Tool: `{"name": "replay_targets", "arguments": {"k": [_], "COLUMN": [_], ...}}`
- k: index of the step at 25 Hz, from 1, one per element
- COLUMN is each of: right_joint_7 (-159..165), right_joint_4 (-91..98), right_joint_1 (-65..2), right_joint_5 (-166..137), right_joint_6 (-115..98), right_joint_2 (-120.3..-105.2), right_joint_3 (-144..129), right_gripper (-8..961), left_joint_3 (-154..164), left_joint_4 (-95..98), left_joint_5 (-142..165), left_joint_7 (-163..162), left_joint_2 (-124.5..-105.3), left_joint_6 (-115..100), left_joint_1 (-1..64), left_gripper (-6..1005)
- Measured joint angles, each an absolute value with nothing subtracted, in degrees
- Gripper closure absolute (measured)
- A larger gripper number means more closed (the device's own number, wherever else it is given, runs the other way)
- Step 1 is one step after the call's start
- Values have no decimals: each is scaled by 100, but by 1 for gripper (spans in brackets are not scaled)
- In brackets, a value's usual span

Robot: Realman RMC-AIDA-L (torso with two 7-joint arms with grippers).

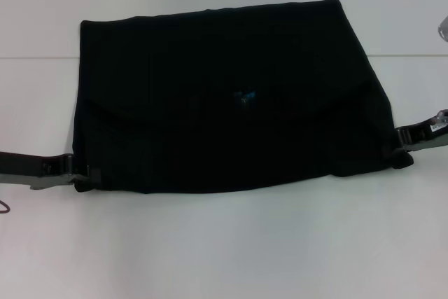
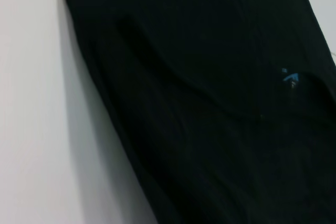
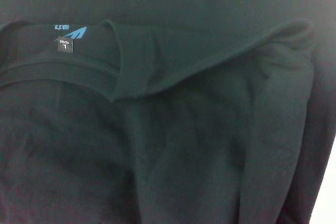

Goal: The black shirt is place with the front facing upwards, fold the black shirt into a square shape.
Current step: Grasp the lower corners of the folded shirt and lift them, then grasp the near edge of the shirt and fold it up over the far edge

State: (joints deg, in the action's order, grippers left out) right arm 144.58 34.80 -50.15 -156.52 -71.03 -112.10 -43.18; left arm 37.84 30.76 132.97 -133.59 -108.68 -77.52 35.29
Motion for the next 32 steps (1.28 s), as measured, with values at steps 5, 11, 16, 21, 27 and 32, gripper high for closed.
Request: {"name": "replay_targets", "arguments": {"k": [5, 11, 16, 21, 27, 32], "right_joint_7": [14358, 13996, 13396, 12732, 12309, 12445], "right_joint_4": [3512, 3709, 3712, 3656, 3630, 3583], "right_joint_1": [-4989, -4799, -4473, -4135, -3969, -4131], "right_joint_5": [-15545, -15403, -15384, -15426, -15438, -15199], "right_joint_6": [-7393, -8413, -9520, -10351, -10666, -10609], "right_joint_2": [-11088, -10832, -10648, -10737, -10864, -10758], "right_joint_3": [-4294, -4280, -4267, -4289, -4024, -3069], "right_gripper": [794, 907, 908, 907, 896, 885], "left_joint_3": [3806, 3910, 3922, 3923, 3625, 2637], "left_joint_4": [3076, 3074, 3016, 2995, 2910, 2910], "left_joint_5": [13314, 13358, 13645, 14011, 14045, 14041], "left_joint_7": [-13352, -13292, -13121, -12739, -12733, -12966], "left_joint_2": [-10834, -10664, -10522, -10580, -10584, -10479], "left_joint_6": [-7934, -8921, -10249, -11232, -11176, -10686], "left_joint_1": [3551, 3593, 3592, 3537, 3495, 3595], "left_gripper": [918, 915, 912, 909, 906, 903]}}
